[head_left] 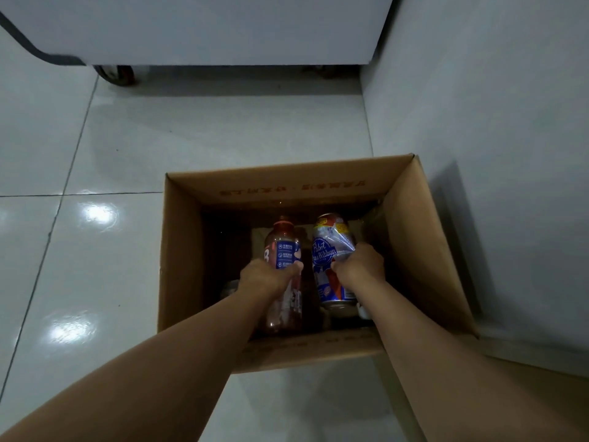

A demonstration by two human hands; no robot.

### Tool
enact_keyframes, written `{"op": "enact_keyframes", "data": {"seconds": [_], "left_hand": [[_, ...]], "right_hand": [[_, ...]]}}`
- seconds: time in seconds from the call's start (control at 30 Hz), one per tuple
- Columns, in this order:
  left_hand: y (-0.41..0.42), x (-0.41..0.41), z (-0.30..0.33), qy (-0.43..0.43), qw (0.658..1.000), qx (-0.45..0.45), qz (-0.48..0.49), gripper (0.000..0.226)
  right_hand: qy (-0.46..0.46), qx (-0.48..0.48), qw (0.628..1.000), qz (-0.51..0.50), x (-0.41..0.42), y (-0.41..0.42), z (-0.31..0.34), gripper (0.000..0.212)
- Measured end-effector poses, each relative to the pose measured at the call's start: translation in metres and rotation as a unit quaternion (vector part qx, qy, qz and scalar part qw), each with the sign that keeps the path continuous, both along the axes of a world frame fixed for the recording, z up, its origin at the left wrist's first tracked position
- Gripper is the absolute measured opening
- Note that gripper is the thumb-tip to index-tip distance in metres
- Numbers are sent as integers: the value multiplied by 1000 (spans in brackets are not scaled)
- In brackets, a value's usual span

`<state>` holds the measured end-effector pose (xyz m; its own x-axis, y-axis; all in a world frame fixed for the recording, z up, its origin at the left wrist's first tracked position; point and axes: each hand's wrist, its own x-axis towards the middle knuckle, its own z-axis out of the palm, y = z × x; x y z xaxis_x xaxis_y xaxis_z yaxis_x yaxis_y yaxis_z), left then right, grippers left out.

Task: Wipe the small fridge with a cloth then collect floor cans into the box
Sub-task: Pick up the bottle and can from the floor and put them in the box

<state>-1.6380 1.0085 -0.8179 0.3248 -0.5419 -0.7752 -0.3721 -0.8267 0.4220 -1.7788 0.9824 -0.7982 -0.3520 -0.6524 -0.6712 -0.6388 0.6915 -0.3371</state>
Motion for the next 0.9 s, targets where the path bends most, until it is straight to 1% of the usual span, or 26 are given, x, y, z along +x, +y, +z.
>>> {"op": "enact_keyframes", "data": {"seconds": [0.07, 0.17, 0.23, 0.3, 0.4, 0.47, 0.57, 0.63, 0.73, 0.83, 0.9], "left_hand": [[-1, 1, -4, -2, 1000, 2, -4, 68], [-2, 5, -4, -13, 1000, 15, -8, 70], [1, 7, 1, -30, 999, 24, -13, 73], [5, 8, 13, -39, 999, 31, -12, 72], [14, 9, 44, -28, 999, 35, -5, 69], [18, 11, 71, -27, 999, 28, -9, 68], [23, 16, 120, -31, 999, 13, -19, 67], [26, 20, 158, -29, 999, 4, -28, 67], [31, 29, 222, -29, 999, -9, -35, 67], [34, 42, 289, -32, 998, -21, -57, 65], [36, 53, 334, -29, 997, -31, -62, 58]], "right_hand": [[3, 19, 1000, 12, 1, -2, -4, 52], [-26, 55, 998, 16, 1, -1, -3, 50], [-43, 55, 997, 18, -3, 3, 3, 56], [-59, 47, 997, 24, -6, 9, 14, 60], [-80, 46, 996, 16, -5, 18, 43, 58], [-85, 42, 995, 34, -3, 22, 71, 59], [-90, 37, 994, 46, 3, 31, 119, 70], [-95, 37, 994, 46, 6, 38, 155, 74], [-97, 47, 992, 62, 12, 47, 212, 72], [-86, 36, 992, 83, 18, 51, 271, 72], [-81, 19, 992, 94, 24, 54, 312, 73]]}}
